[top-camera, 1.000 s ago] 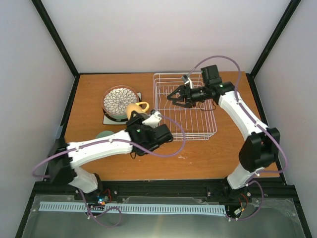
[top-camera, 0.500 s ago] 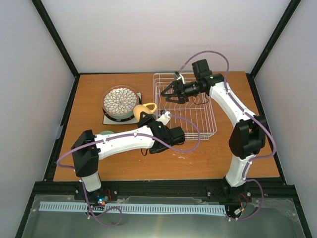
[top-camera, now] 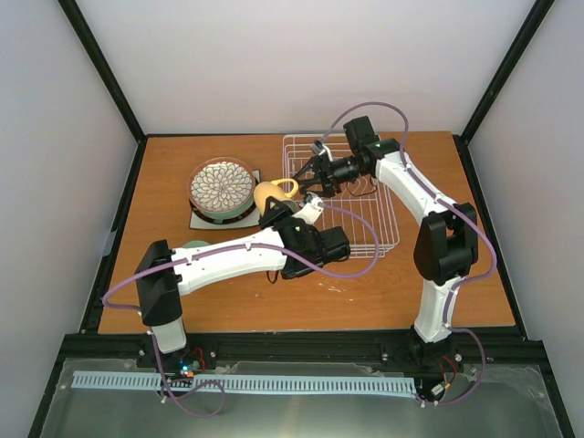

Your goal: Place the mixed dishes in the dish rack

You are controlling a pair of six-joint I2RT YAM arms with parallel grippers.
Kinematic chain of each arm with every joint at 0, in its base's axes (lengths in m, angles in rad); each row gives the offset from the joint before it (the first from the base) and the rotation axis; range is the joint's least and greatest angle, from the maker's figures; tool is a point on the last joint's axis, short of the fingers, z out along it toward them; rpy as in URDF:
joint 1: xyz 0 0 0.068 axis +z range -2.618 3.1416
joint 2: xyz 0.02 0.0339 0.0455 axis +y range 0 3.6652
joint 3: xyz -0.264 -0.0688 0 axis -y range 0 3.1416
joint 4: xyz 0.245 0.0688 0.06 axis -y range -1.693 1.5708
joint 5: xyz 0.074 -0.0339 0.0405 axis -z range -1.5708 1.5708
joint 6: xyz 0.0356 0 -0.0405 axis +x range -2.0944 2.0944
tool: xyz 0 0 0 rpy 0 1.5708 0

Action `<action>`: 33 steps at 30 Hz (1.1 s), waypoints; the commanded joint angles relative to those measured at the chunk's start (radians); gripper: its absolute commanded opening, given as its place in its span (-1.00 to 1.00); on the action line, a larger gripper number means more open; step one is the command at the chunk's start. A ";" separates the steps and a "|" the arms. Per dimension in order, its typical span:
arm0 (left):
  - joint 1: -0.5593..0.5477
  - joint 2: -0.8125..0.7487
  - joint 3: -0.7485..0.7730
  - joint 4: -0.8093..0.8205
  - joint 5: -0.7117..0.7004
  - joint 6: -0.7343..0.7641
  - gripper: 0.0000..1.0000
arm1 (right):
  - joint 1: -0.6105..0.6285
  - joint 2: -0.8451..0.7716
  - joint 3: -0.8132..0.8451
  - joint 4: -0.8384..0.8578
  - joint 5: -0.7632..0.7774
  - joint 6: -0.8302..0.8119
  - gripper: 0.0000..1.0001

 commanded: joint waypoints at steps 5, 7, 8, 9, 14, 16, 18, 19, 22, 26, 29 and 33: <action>-0.033 0.031 0.074 -0.008 -0.069 0.017 -0.99 | 0.022 -0.006 0.016 0.021 -0.084 0.014 0.30; -0.034 0.036 0.079 -0.008 -0.069 0.025 -0.99 | 0.034 -0.003 0.012 0.019 -0.088 0.010 0.20; -0.035 0.038 0.083 -0.008 -0.069 0.028 -0.99 | 0.042 0.001 0.011 0.019 -0.091 0.007 0.13; -0.035 0.039 0.087 -0.008 -0.069 0.029 -0.99 | 0.049 0.005 0.012 0.016 -0.097 0.003 0.03; -0.038 0.044 0.084 -0.008 -0.069 0.028 -0.99 | 0.072 0.018 0.023 0.012 -0.118 -0.006 -0.68; -0.040 0.042 0.080 -0.009 -0.069 0.025 -0.99 | 0.071 0.017 0.023 0.009 -0.116 -0.009 -0.94; -0.040 0.038 0.079 -0.008 -0.070 0.019 -0.99 | 0.072 0.015 0.021 0.003 -0.110 -0.014 -0.94; -0.040 0.034 0.078 -0.008 -0.069 0.017 -0.99 | 0.071 0.014 0.022 0.002 -0.111 -0.016 -0.94; -0.040 0.011 0.072 -0.008 -0.070 -0.012 -0.99 | 0.062 0.004 0.021 0.001 -0.106 -0.016 -0.94; -0.040 -0.051 0.036 -0.009 -0.068 -0.090 -0.99 | 0.047 -0.020 0.019 0.033 -0.107 0.009 -0.94; -0.040 -0.097 0.020 -0.007 -0.068 -0.116 -0.99 | 0.041 -0.050 0.006 0.088 -0.103 0.067 -0.94; -0.040 -0.153 0.035 -0.006 -0.068 -0.113 -0.99 | 0.041 -0.086 -0.010 0.165 -0.090 0.152 -0.94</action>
